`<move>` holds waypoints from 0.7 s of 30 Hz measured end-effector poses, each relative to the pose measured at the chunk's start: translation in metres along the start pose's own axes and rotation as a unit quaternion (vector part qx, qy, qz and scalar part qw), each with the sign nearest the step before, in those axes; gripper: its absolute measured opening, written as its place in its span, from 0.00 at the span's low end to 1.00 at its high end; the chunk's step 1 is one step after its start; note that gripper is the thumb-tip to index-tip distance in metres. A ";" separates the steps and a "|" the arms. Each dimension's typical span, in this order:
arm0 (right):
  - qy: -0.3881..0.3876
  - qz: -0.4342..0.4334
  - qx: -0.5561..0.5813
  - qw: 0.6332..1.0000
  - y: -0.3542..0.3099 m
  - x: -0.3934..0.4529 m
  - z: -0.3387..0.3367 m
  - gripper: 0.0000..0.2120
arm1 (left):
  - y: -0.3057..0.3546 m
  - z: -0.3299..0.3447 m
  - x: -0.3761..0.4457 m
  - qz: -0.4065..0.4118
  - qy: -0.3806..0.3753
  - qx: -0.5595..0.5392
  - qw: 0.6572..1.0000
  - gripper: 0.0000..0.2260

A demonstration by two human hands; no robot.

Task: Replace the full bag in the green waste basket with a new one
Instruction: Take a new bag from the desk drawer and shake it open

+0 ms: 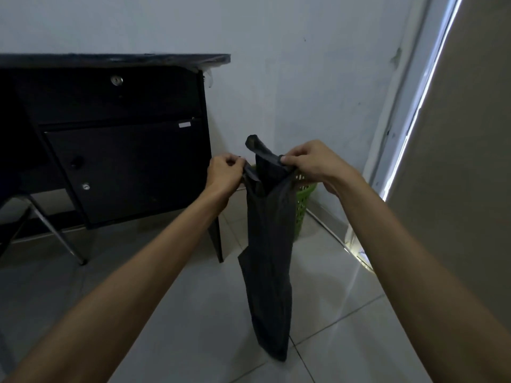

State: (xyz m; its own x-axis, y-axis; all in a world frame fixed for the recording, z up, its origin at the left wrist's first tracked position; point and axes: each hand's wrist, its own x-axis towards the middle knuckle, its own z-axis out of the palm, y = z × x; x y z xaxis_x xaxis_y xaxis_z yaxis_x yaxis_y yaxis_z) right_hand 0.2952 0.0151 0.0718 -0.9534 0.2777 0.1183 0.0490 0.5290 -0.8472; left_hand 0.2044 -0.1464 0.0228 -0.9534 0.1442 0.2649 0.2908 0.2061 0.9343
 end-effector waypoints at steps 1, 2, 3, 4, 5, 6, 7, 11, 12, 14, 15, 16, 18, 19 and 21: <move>0.021 0.007 0.003 1.000 0.001 0.005 -0.003 0.07 | 0.000 -0.001 0.002 -0.005 -0.001 0.005 1.000 0.09; 0.036 0.010 0.002 0.999 0.002 0.008 -0.004 0.07 | -0.001 -0.002 0.005 -0.013 -0.007 0.007 1.000 0.08; 0.049 0.011 0.001 0.999 0.004 0.013 -0.006 0.07 | -0.002 -0.004 0.008 -0.018 -0.017 0.026 0.999 0.08; 0.061 0.011 0.004 0.998 0.005 0.017 -0.007 0.07 | -0.002 -0.006 0.012 -0.009 -0.024 0.076 0.997 0.07; 0.069 0.009 0.011 0.998 0.006 0.023 -0.007 0.08 | -0.001 -0.007 0.016 0.009 -0.021 0.150 0.988 0.08; 0.076 0.009 0.018 0.997 0.005 0.029 -0.008 0.08 | 0.000 -0.008 0.018 0.029 -0.004 0.220 0.975 0.12; 0.083 0.006 0.026 0.996 0.003 0.036 -0.009 0.08 | 0.003 -0.007 0.021 0.047 0.021 0.269 0.962 0.17; 0.055 -0.016 0.062 0.996 -0.008 0.072 -0.013 0.07 | 0.026 0.007 0.050 -0.009 -0.095 0.197 0.976 0.38; 0.042 -0.015 0.070 0.997 -0.012 0.082 -0.014 0.07 | 0.033 0.013 0.061 -0.055 -0.153 0.144 0.976 0.40; 0.026 -0.001 0.096 0.995 -0.019 0.100 -0.017 0.07 | 0.043 0.025 0.087 -0.121 -0.193 0.069 0.971 0.36; 0.022 0.010 0.108 0.994 -0.023 0.109 -0.019 0.07 | 0.046 0.030 0.099 -0.129 -0.186 0.048 0.973 0.30; 0.021 0.024 0.117 0.993 -0.027 0.118 -0.022 0.07 | 0.050 0.034 0.109 -0.131 -0.179 0.030 0.975 0.24; 0.019 0.053 0.128 0.990 -0.036 0.131 -0.033 0.06 | 0.065 0.038 0.126 -0.135 -0.180 0.002 0.974 0.14; 0.016 0.064 0.131 0.989 -0.042 0.136 -0.042 0.07 | 0.076 0.038 0.133 -0.136 -0.180 -0.012 0.974 0.11; 0.015 0.086 0.138 0.987 -0.056 0.145 -0.062 0.08 | 0.097 0.035 0.143 -0.129 -0.164 -0.029 0.978 0.06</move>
State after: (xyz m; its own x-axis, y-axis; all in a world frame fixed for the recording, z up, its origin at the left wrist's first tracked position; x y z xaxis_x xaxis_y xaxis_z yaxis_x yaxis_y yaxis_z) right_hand 0.1728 0.0750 0.1686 -0.9286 0.3699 -0.0288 0.1235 0.2352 -0.9641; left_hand 0.0989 -0.0716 0.1431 -0.9148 0.3990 -0.0629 0.0301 0.2227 0.9744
